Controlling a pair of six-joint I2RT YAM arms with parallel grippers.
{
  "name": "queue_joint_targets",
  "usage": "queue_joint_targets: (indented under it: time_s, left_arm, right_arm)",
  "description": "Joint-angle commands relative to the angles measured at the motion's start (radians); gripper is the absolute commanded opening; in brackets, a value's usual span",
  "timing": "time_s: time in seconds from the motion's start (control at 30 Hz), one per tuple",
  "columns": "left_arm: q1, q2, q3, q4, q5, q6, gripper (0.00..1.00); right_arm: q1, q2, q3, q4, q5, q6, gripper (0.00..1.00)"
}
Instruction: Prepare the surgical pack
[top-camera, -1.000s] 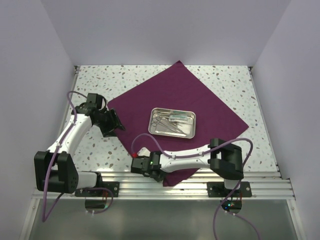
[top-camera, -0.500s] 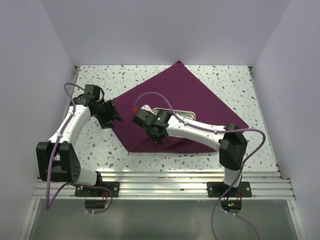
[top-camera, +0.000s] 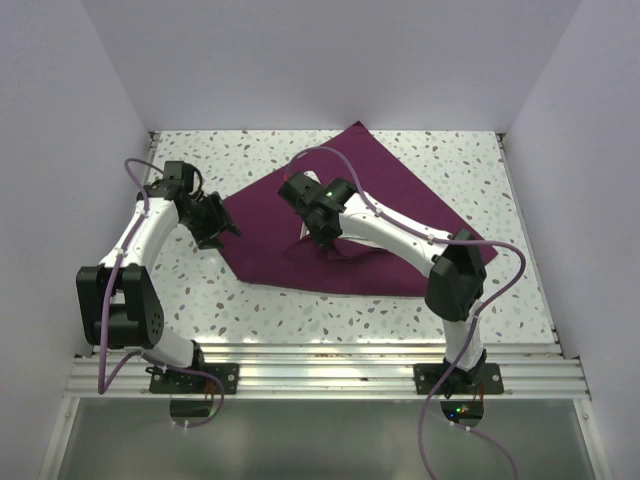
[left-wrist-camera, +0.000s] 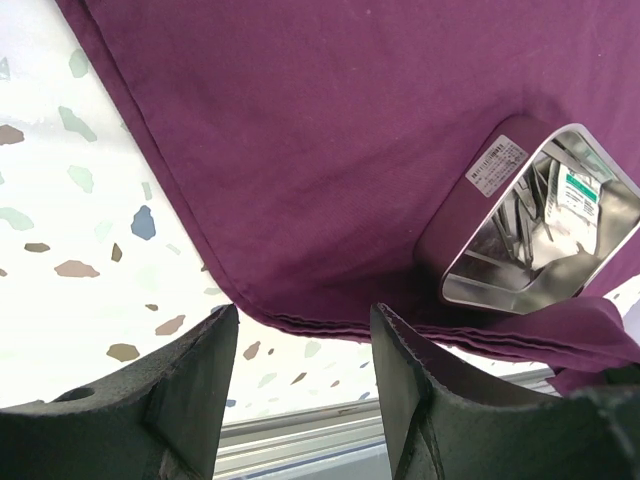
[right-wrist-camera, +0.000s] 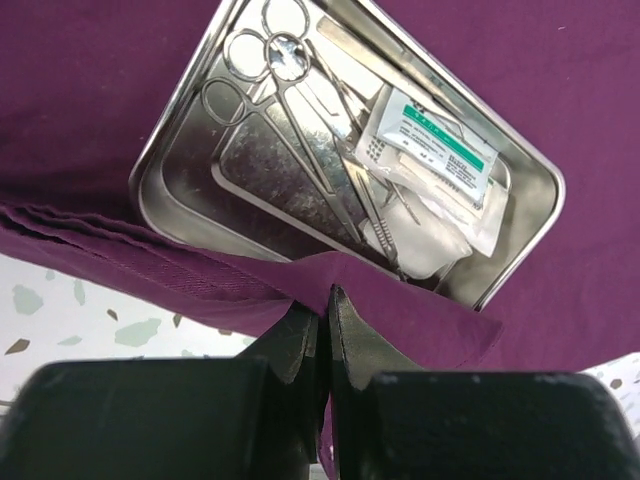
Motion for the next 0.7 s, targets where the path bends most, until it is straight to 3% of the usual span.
queue_joint_targets:
  time_s: [0.0, 0.43, 0.67]
  left_arm:
    - [0.007, 0.020, 0.022, 0.009, 0.012, 0.040, 0.59]
    - [0.028, 0.037, 0.008, 0.027, -0.002, 0.072, 0.59]
    - [0.044, 0.049, 0.001, 0.032, 0.006, 0.089, 0.59]
  right_arm:
    - [-0.026, 0.019, 0.059, -0.008, 0.005, -0.024, 0.00]
    - [-0.135, 0.176, 0.331, -0.106, 0.002, -0.067, 0.00]
    - [-0.187, 0.206, 0.345, -0.100, -0.028, -0.071, 0.00]
